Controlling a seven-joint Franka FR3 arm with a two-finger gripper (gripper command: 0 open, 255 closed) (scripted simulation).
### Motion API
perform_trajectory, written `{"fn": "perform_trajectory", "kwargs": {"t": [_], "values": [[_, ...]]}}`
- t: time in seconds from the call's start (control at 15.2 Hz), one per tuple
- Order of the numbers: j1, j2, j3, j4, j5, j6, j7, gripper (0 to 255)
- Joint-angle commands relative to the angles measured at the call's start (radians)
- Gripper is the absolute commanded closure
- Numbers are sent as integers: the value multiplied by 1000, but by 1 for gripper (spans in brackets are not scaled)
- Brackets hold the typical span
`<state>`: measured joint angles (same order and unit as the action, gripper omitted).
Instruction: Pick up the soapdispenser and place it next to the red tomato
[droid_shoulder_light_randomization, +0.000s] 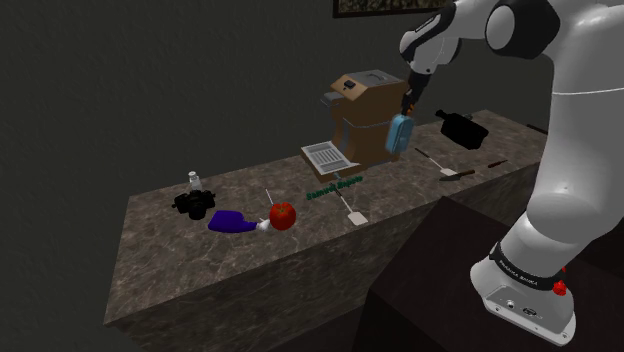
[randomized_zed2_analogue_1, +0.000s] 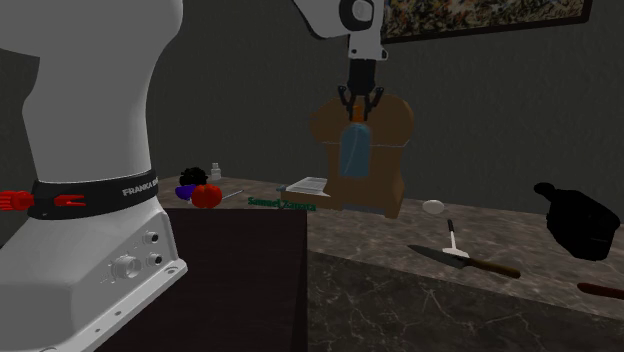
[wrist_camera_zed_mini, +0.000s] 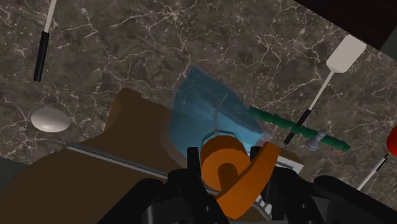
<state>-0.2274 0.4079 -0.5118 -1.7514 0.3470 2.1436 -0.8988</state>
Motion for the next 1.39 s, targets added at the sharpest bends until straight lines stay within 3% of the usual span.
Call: {"fn": "perform_trajectory", "kwargs": {"t": [0.0, 1.32], "values": [[3, -13, -5, 13, -10, -24, 9, 255], [7, -85, -31, 187, -72, -256, 67, 255]]}}
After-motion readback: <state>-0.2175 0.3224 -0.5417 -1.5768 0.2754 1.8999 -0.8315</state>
